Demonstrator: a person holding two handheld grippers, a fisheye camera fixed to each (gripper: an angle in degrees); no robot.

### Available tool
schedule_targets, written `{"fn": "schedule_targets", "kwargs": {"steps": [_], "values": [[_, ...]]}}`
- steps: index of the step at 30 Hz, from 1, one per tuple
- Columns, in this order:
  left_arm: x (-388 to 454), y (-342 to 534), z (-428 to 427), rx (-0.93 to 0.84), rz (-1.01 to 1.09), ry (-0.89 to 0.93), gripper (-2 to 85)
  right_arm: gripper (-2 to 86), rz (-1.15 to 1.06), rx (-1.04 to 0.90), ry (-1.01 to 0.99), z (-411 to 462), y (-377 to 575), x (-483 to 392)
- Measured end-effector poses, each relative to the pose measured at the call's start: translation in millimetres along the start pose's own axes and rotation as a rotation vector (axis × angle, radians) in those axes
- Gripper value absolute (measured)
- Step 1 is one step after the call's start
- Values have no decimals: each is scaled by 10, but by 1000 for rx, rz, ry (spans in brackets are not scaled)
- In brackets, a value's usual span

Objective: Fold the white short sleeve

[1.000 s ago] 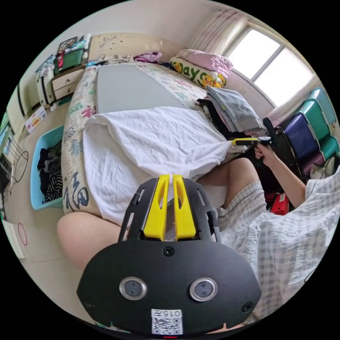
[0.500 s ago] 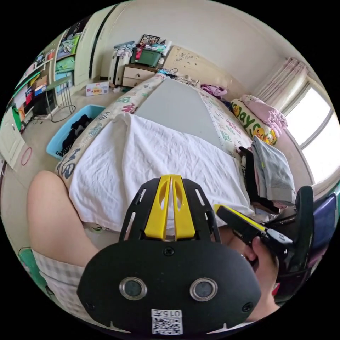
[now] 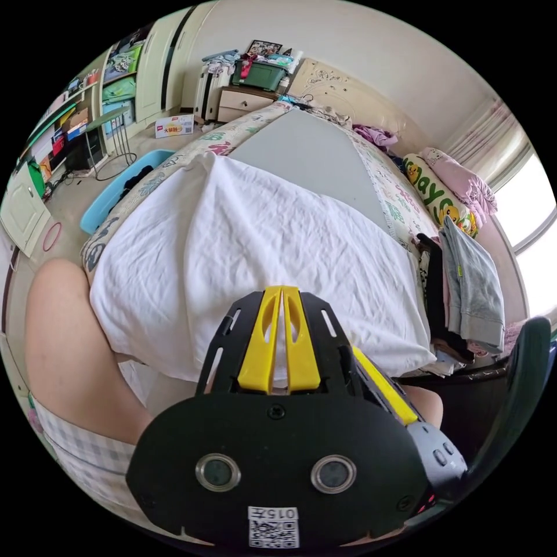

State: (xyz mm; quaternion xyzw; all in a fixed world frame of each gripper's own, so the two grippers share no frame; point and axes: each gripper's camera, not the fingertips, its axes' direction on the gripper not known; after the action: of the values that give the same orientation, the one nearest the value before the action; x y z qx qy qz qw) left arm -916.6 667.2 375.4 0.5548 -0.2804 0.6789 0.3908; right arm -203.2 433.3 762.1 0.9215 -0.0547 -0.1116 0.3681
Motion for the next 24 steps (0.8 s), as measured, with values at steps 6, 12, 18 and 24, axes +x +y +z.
{"fn": "schedule_targets", "kwargs": {"steps": [6,12,18,24], "values": [[-105,-76,170,-77,-69,132,-7,15,0,-41,51,199,21,-228],[-297,-31,309,-88,-157,250,-7,41,-112,-36,174,400,120,-569],[-458,-17,443,-112,-226,329,-6,26,-185,-64,247,545,173,-838],[-486,2,557,-115,-261,375,-8,10,-192,-69,246,658,219,-922]]}}
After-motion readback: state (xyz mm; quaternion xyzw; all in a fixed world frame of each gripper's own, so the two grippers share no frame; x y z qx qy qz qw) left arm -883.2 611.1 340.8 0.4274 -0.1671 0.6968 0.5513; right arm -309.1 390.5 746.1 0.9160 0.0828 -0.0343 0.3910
